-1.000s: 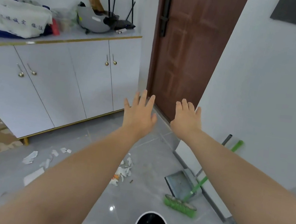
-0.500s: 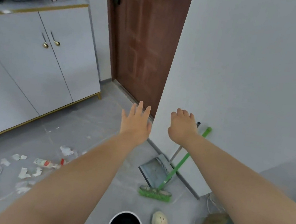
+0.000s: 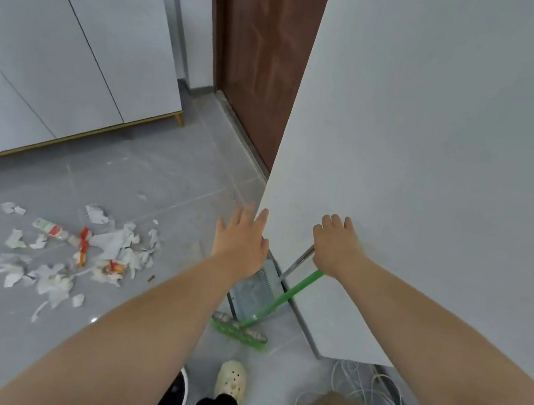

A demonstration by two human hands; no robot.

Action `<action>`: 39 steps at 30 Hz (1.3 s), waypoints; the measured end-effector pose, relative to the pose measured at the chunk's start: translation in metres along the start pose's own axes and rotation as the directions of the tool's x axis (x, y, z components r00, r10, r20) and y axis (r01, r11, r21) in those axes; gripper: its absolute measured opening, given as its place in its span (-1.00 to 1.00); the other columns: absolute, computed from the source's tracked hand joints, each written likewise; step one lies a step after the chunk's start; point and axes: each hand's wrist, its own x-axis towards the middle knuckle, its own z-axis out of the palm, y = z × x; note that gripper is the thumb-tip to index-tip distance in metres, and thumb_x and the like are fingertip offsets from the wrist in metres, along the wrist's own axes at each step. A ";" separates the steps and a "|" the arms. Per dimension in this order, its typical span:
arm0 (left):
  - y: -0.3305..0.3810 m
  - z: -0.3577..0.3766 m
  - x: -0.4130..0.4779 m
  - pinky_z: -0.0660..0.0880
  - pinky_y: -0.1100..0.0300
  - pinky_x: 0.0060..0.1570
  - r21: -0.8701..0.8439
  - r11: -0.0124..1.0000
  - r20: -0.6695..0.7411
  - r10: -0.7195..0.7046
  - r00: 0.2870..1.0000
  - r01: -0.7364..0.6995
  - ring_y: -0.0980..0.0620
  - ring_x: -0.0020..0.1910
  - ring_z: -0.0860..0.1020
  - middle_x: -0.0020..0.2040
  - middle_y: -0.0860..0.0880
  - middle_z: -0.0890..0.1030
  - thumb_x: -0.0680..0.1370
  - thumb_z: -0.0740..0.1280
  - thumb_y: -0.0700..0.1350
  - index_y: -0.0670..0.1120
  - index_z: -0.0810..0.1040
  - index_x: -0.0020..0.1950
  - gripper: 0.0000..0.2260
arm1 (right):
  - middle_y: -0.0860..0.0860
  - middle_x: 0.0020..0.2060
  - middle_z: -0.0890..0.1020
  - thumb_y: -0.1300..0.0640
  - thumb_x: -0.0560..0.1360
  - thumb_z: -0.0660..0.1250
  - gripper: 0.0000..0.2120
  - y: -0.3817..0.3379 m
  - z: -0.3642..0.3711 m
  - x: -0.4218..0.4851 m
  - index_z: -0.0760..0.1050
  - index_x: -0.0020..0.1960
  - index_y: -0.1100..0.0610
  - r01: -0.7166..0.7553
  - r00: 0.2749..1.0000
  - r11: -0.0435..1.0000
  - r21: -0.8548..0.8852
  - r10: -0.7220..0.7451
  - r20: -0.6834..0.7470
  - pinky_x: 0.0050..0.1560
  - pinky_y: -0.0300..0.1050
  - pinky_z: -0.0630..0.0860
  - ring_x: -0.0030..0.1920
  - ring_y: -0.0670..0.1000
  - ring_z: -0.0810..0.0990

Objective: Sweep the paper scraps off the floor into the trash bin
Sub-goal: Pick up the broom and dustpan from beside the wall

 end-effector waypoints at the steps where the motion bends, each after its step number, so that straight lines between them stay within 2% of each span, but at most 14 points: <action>1: 0.004 0.004 0.002 -0.01 -0.15 0.49 -0.001 1.000 0.018 -0.009 1.000 0.009 -0.10 0.56 -0.08 0.58 -0.10 -0.05 0.65 0.02 0.00 0.00 -0.13 0.58 -0.46 | 0.19 0.48 0.12 -0.02 0.54 0.20 -0.38 0.001 0.007 0.006 0.11 0.50 0.20 0.027 0.999 0.998 -0.059 -0.025 0.024 0.49 0.15 -0.01 0.49 0.18 0.06; 3: 0.007 0.012 0.007 -0.02 -0.12 0.49 -0.004 0.999 0.047 -0.039 0.998 0.040 -0.10 0.56 -0.09 0.58 -0.09 -0.10 0.65 0.03 0.00 -0.02 -0.15 0.58 -0.45 | 0.20 0.51 0.03 -0.07 0.55 0.19 -0.31 0.002 0.019 0.018 0.00 0.54 0.20 0.102 0.994 0.975 -0.198 -0.094 0.050 0.49 0.20 -0.10 0.52 0.20 -0.06; 6: 0.010 0.020 0.012 -0.01 -0.11 0.49 -0.012 0.996 0.075 -0.085 0.994 0.086 -0.10 0.56 -0.09 0.58 -0.09 -0.13 0.65 0.06 -0.02 -0.04 -0.19 0.57 -0.42 | 0.22 0.52 -0.05 -0.06 0.58 0.15 -0.28 0.005 0.034 0.035 -0.13 0.56 0.19 0.233 0.972 0.876 -0.422 -0.192 0.137 0.49 0.22 -0.16 0.52 0.22 -0.14; 10: 0.019 0.022 0.020 -0.01 -0.10 0.49 -0.046 0.996 0.090 -0.075 0.993 0.080 -0.10 0.56 -0.09 0.58 -0.08 -0.16 0.65 0.07 -0.02 -0.03 -0.20 0.57 -0.41 | 0.19 0.53 -0.03 -0.04 0.61 0.11 -0.33 0.010 0.048 0.051 -0.13 0.57 0.14 0.247 0.966 0.811 -0.531 -0.165 0.196 0.49 0.21 -0.18 0.53 0.21 -0.12; 12: 0.026 0.020 0.024 0.00 -0.10 0.49 -0.054 0.996 0.086 -0.061 0.994 0.066 -0.10 0.56 -0.08 0.58 -0.08 -0.16 0.65 0.07 -0.02 -0.04 -0.19 0.57 -0.41 | 0.19 0.52 0.05 -0.01 0.61 0.12 -0.38 0.016 0.054 0.057 -0.06 0.56 0.15 0.232 0.971 0.791 -0.566 -0.152 0.186 0.49 0.19 -0.16 0.53 0.21 -0.05; 17: 0.036 0.018 0.029 0.01 -0.08 0.49 -0.060 0.997 0.076 -0.035 0.996 0.040 -0.09 0.55 -0.06 0.58 -0.09 -0.13 0.65 0.06 -0.01 -0.05 -0.17 0.57 -0.42 | 0.11 0.35 0.38 0.11 0.60 0.14 -0.57 0.024 0.066 0.061 0.27 0.44 0.14 0.229 0.973 0.778 -0.584 -0.200 0.115 0.49 0.19 -0.06 0.39 0.15 0.31; 21: 0.019 0.017 0.028 0.02 -0.08 0.50 -0.057 0.995 0.092 -0.072 0.993 0.077 -0.09 0.55 -0.06 0.58 -0.08 -0.15 0.65 0.07 -0.02 -0.04 -0.17 0.57 -0.42 | 0.07 0.26 0.44 0.14 0.57 0.18 -0.65 0.011 0.069 0.076 0.39 0.34 0.11 0.217 0.976 0.784 -0.581 -0.194 0.104 0.48 0.23 -0.05 0.30 0.11 0.39; 23: 0.015 0.019 0.026 0.03 -0.09 0.50 -0.048 0.995 0.101 -0.083 0.991 0.088 -0.09 0.55 -0.05 0.58 -0.09 -0.15 0.65 0.07 -0.02 -0.04 -0.17 0.57 -0.42 | 0.06 0.23 0.44 0.15 0.55 0.21 -0.68 0.010 0.076 0.076 0.42 0.30 0.10 0.201 0.979 0.753 -0.626 -0.169 0.112 0.47 0.25 -0.06 0.26 0.11 0.40; 26: 0.007 0.020 0.025 0.04 -0.09 0.49 -0.029 0.995 0.102 -0.090 0.991 0.093 -0.09 0.55 -0.05 0.58 -0.09 -0.15 0.65 0.06 -0.02 -0.05 -0.15 0.58 -0.43 | 0.06 0.15 0.46 0.16 0.44 0.38 -0.63 0.008 0.084 0.077 0.44 0.23 0.09 0.164 0.986 0.685 -0.710 -0.143 0.089 0.43 0.31 -0.07 0.22 0.11 0.40; 30: 0.000 0.024 0.027 0.05 -0.10 0.49 -0.020 0.995 0.128 -0.093 0.987 0.096 -0.10 0.55 -0.05 0.57 -0.10 -0.16 0.65 0.05 -0.01 -0.05 -0.17 0.57 -0.43 | 0.07 0.10 0.51 0.28 0.33 0.42 -0.54 0.009 0.093 0.086 0.42 0.20 0.11 0.205 0.975 0.525 -0.826 -0.185 0.125 0.41 0.34 0.01 0.20 0.12 0.43; 32: -0.001 0.027 0.026 0.04 -0.10 0.49 -0.022 0.995 0.139 -0.097 0.986 0.101 -0.10 0.55 -0.05 0.57 -0.10 -0.16 0.65 0.05 -0.01 -0.06 -0.17 0.57 -0.43 | 0.07 0.09 0.54 0.32 0.36 0.40 -0.55 0.013 0.096 0.088 0.43 0.22 0.13 0.250 0.964 0.524 -0.814 -0.210 0.161 0.37 0.27 0.20 0.15 0.11 0.50; 34: -0.005 0.028 0.028 0.04 -0.10 0.50 -0.015 0.994 0.150 -0.105 0.983 0.108 -0.10 0.55 -0.05 0.57 -0.10 -0.16 0.65 0.05 -0.01 -0.06 -0.17 0.57 -0.43 | 0.09 0.10 0.56 0.33 0.40 0.37 -0.57 0.012 0.091 0.091 0.44 0.24 0.14 0.263 0.963 0.550 -0.792 -0.196 0.184 0.23 0.23 0.36 0.11 0.13 0.54; 37: -0.007 0.028 0.031 0.04 -0.11 0.49 -0.006 0.994 0.148 -0.107 0.983 0.109 -0.11 0.55 -0.04 0.57 -0.11 -0.15 0.65 0.05 0.00 -0.07 -0.16 0.57 -0.43 | 0.10 0.02 0.60 0.25 0.46 0.30 -0.70 0.004 0.080 0.096 0.51 0.19 0.12 0.262 0.964 0.623 -0.737 -0.134 0.230 0.00 0.19 0.45 -0.03 0.17 0.59; 39: -0.006 0.029 0.031 0.05 -0.12 0.49 -0.005 0.994 0.154 -0.103 0.983 0.105 -0.11 0.55 -0.03 0.57 -0.11 -0.14 0.65 0.06 0.00 -0.07 -0.15 0.57 -0.43 | 0.09 -0.01 0.64 0.24 0.46 0.26 -0.71 -0.007 0.073 0.097 0.57 0.15 0.11 0.275 0.948 0.697 -0.663 -0.079 0.310 -0.10 0.15 0.51 -0.07 0.19 0.63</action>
